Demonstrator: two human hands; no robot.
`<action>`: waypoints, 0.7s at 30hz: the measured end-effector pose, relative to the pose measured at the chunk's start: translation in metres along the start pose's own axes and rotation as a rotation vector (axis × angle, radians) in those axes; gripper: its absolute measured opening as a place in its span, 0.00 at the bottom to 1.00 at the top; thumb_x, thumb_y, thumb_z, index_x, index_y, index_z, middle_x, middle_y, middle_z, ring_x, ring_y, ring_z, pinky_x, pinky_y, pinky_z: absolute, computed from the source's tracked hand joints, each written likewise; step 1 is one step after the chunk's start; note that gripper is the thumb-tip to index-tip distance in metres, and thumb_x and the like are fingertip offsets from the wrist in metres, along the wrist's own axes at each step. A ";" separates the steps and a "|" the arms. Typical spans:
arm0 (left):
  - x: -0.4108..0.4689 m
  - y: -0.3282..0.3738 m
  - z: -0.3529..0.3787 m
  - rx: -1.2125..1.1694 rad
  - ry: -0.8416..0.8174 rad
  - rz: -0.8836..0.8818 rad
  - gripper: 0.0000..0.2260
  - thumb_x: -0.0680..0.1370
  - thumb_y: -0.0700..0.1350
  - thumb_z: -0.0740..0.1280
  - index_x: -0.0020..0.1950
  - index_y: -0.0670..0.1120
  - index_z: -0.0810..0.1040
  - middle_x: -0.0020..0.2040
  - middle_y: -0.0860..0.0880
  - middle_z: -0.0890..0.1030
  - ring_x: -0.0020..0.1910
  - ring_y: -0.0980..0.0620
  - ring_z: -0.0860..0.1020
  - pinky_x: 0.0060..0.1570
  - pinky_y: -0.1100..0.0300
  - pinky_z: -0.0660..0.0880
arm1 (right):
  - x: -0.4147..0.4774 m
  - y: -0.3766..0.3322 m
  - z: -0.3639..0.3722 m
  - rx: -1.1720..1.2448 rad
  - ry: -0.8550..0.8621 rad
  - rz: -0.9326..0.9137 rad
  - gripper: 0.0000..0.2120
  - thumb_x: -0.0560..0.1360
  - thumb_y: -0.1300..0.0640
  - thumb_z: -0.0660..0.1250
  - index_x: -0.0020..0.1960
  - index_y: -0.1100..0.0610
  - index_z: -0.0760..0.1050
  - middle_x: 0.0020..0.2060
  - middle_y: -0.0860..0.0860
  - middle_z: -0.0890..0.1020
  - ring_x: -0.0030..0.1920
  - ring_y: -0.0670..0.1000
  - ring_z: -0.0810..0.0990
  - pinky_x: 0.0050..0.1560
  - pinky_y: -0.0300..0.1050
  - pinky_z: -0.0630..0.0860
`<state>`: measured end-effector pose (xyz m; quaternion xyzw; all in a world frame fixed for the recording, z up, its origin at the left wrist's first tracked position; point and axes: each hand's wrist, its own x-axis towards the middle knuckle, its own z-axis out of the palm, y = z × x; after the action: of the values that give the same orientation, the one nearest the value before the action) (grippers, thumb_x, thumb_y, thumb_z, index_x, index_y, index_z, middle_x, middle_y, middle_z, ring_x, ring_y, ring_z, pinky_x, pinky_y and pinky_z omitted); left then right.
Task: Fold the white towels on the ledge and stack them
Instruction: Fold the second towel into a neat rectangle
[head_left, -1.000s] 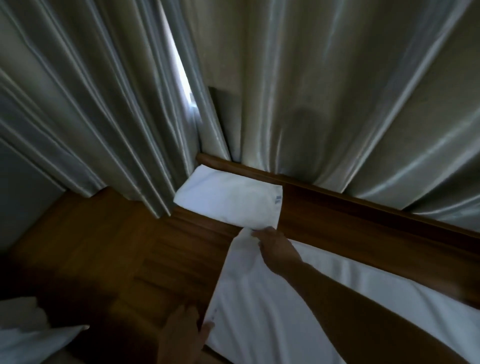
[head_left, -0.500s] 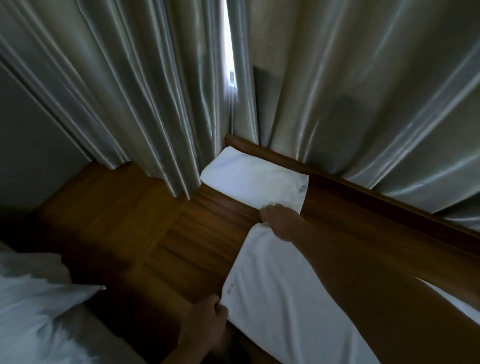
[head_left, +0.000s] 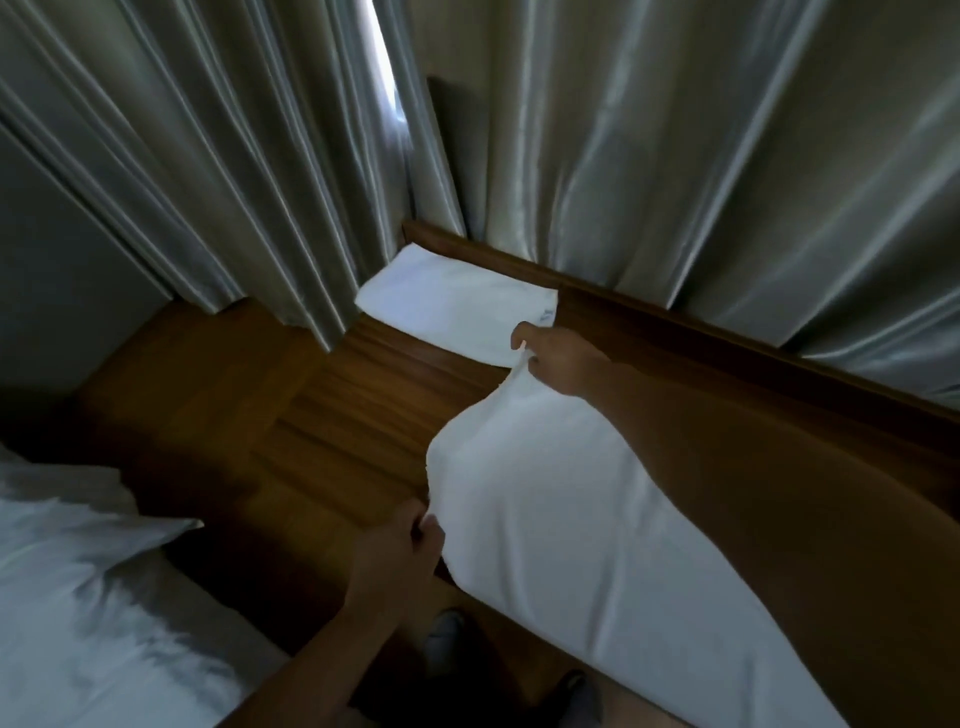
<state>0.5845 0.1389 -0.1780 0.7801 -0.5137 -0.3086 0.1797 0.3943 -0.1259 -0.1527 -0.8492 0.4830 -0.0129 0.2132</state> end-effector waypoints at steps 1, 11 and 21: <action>-0.010 0.014 0.005 -0.004 -0.014 0.043 0.12 0.80 0.50 0.60 0.37 0.53 0.69 0.30 0.52 0.75 0.30 0.55 0.74 0.34 0.59 0.70 | -0.012 0.009 -0.009 0.008 0.024 -0.008 0.10 0.78 0.61 0.62 0.57 0.52 0.74 0.46 0.52 0.79 0.47 0.53 0.78 0.47 0.45 0.76; -0.127 0.177 0.126 0.008 -0.283 0.785 0.09 0.78 0.49 0.61 0.39 0.50 0.66 0.35 0.55 0.64 0.35 0.57 0.64 0.37 0.64 0.59 | -0.177 0.132 -0.105 0.003 0.064 0.150 0.10 0.77 0.61 0.64 0.46 0.46 0.77 0.48 0.47 0.75 0.49 0.49 0.75 0.54 0.45 0.74; -0.192 0.247 0.236 0.157 -0.547 0.902 0.10 0.76 0.52 0.57 0.38 0.48 0.65 0.35 0.53 0.67 0.36 0.54 0.67 0.37 0.57 0.65 | -0.318 0.245 -0.092 -0.002 0.010 0.466 0.11 0.77 0.61 0.63 0.51 0.45 0.77 0.46 0.46 0.76 0.46 0.50 0.77 0.44 0.43 0.73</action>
<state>0.2025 0.2215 -0.1493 0.3841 -0.8477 -0.3534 0.0950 0.0045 -0.0038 -0.1019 -0.7149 0.6670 0.0327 0.2070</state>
